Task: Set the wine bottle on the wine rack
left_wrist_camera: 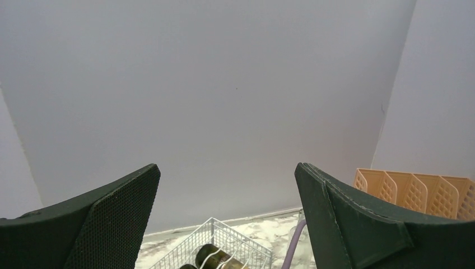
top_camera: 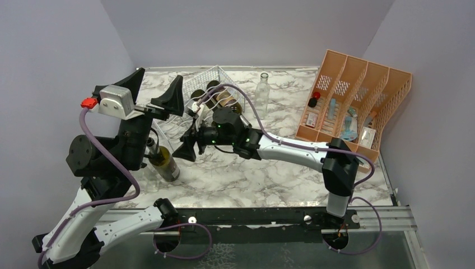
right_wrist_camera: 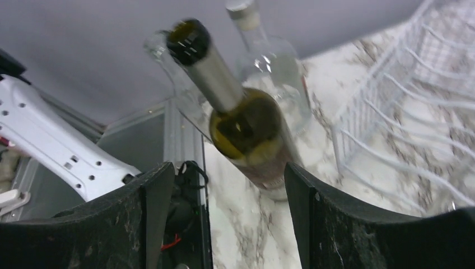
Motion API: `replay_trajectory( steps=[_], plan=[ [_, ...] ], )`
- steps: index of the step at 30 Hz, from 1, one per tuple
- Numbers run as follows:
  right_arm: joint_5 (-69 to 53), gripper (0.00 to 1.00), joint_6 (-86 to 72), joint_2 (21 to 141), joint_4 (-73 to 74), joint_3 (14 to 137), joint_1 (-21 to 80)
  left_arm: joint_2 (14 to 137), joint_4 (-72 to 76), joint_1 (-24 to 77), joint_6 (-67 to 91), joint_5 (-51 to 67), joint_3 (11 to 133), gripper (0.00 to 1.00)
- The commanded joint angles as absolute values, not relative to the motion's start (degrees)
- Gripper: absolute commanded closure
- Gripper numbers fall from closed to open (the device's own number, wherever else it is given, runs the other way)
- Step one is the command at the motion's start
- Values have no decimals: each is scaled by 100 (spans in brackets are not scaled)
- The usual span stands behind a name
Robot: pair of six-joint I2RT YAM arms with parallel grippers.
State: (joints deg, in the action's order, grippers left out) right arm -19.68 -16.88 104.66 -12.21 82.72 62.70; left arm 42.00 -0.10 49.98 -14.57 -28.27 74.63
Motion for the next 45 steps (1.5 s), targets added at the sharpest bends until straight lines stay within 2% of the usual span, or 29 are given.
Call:
replay_trajectory(
  steps=[1,12,17,22,26,30,33,37,45],
  plan=[
    [-2770,26,-1224,10894,-1812,8947,6421,4125,-100,4990,-1573,-3028,7602,1],
    [-2815,29,-893,12032,-1514,10458,6601,4071,-159,4993,-1634,-3042,7614,1],
    [-3153,34,-636,12427,-1404,10908,6665,4053,-164,4996,-1659,-3066,7614,1],
    [-3246,44,-591,12637,-1629,11007,6708,4059,-160,4986,-1665,-3066,7603,1],
    [-2937,60,-428,12675,-1764,11007,6752,4065,-168,4989,-1654,-3076,7602,1],
    [-2418,79,-35,12268,-2180,10449,6800,4056,-226,4984,-1630,-3077,7628,1],
    [-2041,88,196,11765,-2402,9878,6815,4043,-280,4992,-1585,-3078,7611,1],
    [-1629,94,357,10917,-2764,8776,6816,4004,-270,4986,-1527,-3089,7498,1],
    [-919,99,152,9005,-2858,6559,6817,3742,-638,5001,-1157,-3192,6851,1]
  ],
)
